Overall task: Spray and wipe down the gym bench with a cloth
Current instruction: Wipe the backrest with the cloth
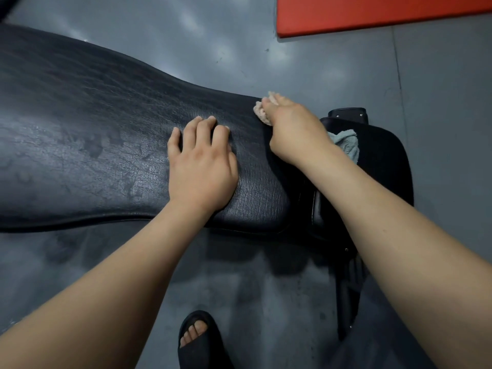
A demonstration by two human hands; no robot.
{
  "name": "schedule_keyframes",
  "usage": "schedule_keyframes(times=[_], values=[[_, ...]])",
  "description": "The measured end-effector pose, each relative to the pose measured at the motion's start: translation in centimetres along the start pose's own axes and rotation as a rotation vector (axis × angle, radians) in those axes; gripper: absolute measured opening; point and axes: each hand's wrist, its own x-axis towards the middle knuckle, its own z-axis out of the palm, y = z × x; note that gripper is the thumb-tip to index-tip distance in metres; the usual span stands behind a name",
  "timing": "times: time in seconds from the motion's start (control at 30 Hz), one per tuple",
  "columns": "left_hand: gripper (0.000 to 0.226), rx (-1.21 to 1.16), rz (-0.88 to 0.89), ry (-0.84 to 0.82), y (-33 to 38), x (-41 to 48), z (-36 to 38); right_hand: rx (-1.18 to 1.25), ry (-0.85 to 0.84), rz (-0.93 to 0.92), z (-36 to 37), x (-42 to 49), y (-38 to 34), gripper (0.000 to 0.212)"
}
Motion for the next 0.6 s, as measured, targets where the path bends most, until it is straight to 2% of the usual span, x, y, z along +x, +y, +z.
schedule_keyframes(times=[0.2, 0.33, 0.47, 0.6], values=[[0.038, -0.027, -0.003, -0.012, -0.1, 0.1, -0.1, -0.212, -0.043, 0.068, -1.4, -2.9, -0.5, 0.046], [0.040, -0.026, -0.003, -0.025, 0.0, 0.1, -0.2, -0.283, -0.062, 0.042, -1.3, -5.3, -0.6, 0.047], [0.040, -0.048, -0.008, -0.062, -0.1, 0.1, -0.5, -0.304, -0.102, 0.022, -1.1, -8.8, -1.4, 0.057], [0.037, -0.118, -0.011, -0.129, -0.3, 0.3, -1.1, -0.343, -0.120, -0.044, 0.9, -12.0, -2.2, 0.052]])
